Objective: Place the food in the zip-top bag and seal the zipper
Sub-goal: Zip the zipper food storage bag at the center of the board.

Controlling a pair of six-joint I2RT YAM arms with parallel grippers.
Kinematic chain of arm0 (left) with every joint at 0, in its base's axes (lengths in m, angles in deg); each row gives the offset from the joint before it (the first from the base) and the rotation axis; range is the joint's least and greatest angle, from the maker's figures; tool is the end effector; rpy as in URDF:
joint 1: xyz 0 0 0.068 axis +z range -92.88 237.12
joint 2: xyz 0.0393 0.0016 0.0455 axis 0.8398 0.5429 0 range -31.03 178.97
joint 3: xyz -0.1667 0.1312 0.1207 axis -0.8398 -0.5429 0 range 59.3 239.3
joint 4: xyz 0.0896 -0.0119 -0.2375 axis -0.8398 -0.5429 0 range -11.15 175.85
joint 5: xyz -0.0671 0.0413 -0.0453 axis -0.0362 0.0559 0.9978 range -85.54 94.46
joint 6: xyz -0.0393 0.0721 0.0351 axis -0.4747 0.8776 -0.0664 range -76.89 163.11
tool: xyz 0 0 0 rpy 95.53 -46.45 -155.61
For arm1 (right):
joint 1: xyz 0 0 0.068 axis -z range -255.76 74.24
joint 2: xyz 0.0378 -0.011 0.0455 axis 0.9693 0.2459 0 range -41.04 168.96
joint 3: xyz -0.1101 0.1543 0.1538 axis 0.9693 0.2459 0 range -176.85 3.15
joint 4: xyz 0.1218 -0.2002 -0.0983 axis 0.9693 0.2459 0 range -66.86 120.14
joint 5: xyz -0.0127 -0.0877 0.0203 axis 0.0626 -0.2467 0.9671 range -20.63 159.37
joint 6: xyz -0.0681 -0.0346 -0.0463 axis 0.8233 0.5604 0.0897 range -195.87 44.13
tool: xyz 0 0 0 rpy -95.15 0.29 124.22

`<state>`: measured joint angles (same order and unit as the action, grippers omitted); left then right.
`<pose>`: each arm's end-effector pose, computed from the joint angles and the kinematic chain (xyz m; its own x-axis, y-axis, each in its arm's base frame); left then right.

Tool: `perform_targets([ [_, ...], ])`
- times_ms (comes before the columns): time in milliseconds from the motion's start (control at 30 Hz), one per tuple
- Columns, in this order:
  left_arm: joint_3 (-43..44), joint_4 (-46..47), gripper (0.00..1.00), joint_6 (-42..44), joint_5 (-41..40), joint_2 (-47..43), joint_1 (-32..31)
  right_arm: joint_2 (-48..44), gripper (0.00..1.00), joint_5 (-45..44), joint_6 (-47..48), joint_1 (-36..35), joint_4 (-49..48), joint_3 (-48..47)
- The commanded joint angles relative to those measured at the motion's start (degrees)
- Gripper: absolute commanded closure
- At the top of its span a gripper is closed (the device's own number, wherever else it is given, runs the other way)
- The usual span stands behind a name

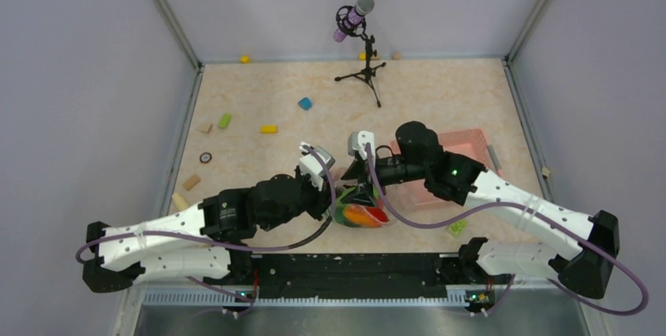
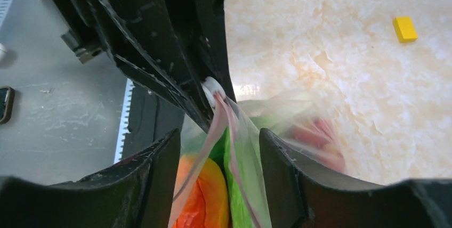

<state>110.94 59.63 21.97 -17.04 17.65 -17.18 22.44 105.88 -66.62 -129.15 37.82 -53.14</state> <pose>0.0916 -0.2185 0.3031 -0.3899 0.1467 -0.9091 0.7118 0.6744 -0.1964 0.1327 0.2581 0.3015 -0.0625 -0.3008 -0.9516 -0.9975 -0.0125 0.0695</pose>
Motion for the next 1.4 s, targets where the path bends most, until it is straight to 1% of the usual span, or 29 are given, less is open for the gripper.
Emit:
perform_targets([
  [0, 0.43, 3.85, 1.0, -0.92, -0.72, -2.24, 0.12, -0.1, 0.51, -4.19, 3.05, -0.46, 3.86, -3.18],
  [233, 0.0, 3.6, 1.0, -0.26, -0.34, -2.64, 0.08, -1.82, 0.95, -4.77, 2.13, -0.42, 3.76, -3.34],
  [267, -0.08, 3.43, 0.96, -0.1, -0.11, -2.72, 0.12, -2.01, 1.0, -5.05, 1.71, -0.48, 3.71, -3.46],
  [300, -0.19, 3.21, 0.88, 0.14, 0.39, -2.87, 0.1, -2.2, 1.0, -5.38, 1.4, -0.46, 3.54, -3.48],
  [367, -0.79, 2.59, 0.57, -0.61, 0.96, -3.86, 0.12, -2.79, 1.0, -5.98, 0.51, -0.43, 2.71, -3.26],
  [433, -2.75, 2.84, 0.36, -1.54, 0.57, -6.13, 0.12, -3.25, 1.0, -6.08, -0.06, -0.46, 2.01, -2.97],
  [467, -4.2, 3.59, 0.29, -2.1, -0.58, -7.75, 0.12, -3.44, 1.0, -6.23, -0.37, -0.41, 1.72, -2.82],
  [500, -6.09, 4.65, 0.24, -2.67, -1.67, -9.37, 0.12, -3.51, 1.0, -6.34, -0.64, -0.4, 1.72, -2.87],
  [533, -8.04, 6.49, 0.2, -3.57, -2.54, -11.3, 0.12, -3.61, 1.0, -6.43, -0.9, -0.41, 1.71, -2.87],
  [567, -10.19, 8.46, 0.18, -3.82, -3.22, -13.53, 0.12, -3.69, 1.0, -6.57, -1.11, -0.43, 1.61, -2.98],
  [667, -19.26, 19.44, 0.17, -3.42, -3.03, -21.48, 0.12, -3.8, 1.0, -6.86, -3.16, -0.4, 0.9, -3.18],
  [700, -22.63, 23.37, 0.16, -2.37, -1.85, -24.46, 0.1, -3.67, 1.0, -6.54, -4.03, -0.4, 0.96, -3.52],
  [733, -25.94, 29.27, 0.16, -1.23, -0.94, -27.69, 0.12, -3.54, 1.0, -6.02, -4.73, -0.43, 1.01, -3.81],
  [800, -32.01, 37.67, 0.13, 0.25, 1.49, -33.63, 0.08, -3.19, 1.0, -5.16, -6.07, -0.44, 1.22, -4.37],
  [867, -36.78, 43.95, 0.1, 1.27, 2.04, -38.06, 0.08, -2.74, 1.0, -4.92, -7.86, -0.48, 1.49, -5.33],
  [933, -39.87, 47.84, 0.1, 2.32, 0.28, -40.0, 0.12, -2.37, 1.0, -4.52, -9.65, -0.42, 2.22, -6.27],
  [1033, -41.07, 51.58, 0.1, 4.14, -0.13, -39.43, 0.12, -1.91, 1.0, -4.54, -13.33, -0.42, 2.61, -7.2],
  [1200, -41.54, 60.61, 0.13, 9.76, 5.0, -32.85, 0.12, -0.84, 1.0, -4.25, -18.34, -0.48, 3.1, -8.49],
  [1233, -41.56, 62.88, 0.14, 11.0, 4.72, -31.15, 0.12, -0.52, 1.0, -4.13, -19.2, -0.45, 3.22, -8.75],
  [1367, -40.86, 66.19, 0.2, 14.02, 2.02, -25.99, 0.16, -0.48, 1.0, -2.69, -21.1, -0.42, 3.76, -9.27],
])
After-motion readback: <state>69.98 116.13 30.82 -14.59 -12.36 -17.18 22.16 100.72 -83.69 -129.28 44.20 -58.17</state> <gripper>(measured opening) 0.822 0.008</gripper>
